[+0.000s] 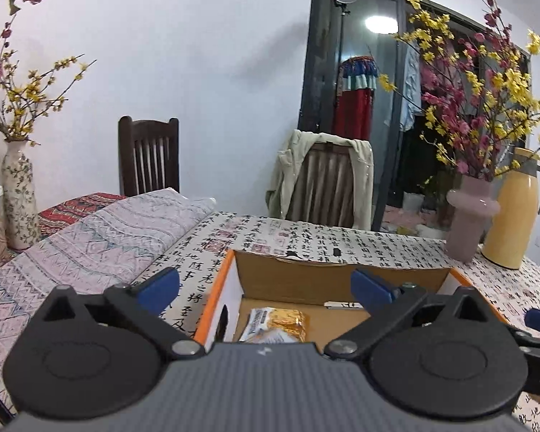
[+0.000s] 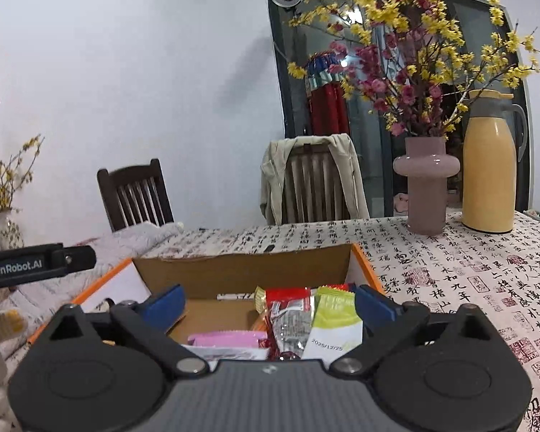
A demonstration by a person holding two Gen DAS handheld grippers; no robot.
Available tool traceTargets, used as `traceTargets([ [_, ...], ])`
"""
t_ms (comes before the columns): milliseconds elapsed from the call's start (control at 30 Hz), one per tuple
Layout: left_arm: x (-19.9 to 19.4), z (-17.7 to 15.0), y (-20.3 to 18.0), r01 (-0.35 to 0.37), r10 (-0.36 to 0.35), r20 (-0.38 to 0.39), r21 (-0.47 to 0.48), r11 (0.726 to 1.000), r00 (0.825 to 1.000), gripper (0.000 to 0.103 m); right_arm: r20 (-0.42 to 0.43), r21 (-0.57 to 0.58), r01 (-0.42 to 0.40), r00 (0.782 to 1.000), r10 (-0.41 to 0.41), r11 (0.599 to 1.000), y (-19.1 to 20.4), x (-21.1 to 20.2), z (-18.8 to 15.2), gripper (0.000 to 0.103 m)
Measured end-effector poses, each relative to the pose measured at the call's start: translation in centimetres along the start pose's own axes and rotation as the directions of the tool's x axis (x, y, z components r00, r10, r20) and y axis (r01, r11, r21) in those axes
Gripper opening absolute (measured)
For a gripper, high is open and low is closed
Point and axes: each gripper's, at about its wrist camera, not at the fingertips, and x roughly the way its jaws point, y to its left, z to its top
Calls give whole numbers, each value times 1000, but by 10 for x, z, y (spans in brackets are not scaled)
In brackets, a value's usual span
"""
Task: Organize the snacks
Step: 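Carry both packets over the box and open both grippers to drop them, then move the left gripper to the pile and grasp the green-and-white bar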
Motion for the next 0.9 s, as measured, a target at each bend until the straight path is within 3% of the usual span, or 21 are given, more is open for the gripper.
traceTargets([
  [900,-21,-4,-8,-7,6,44,36,999,999,103,28,2,35,999,-35,999,5,-19,-3,103],
])
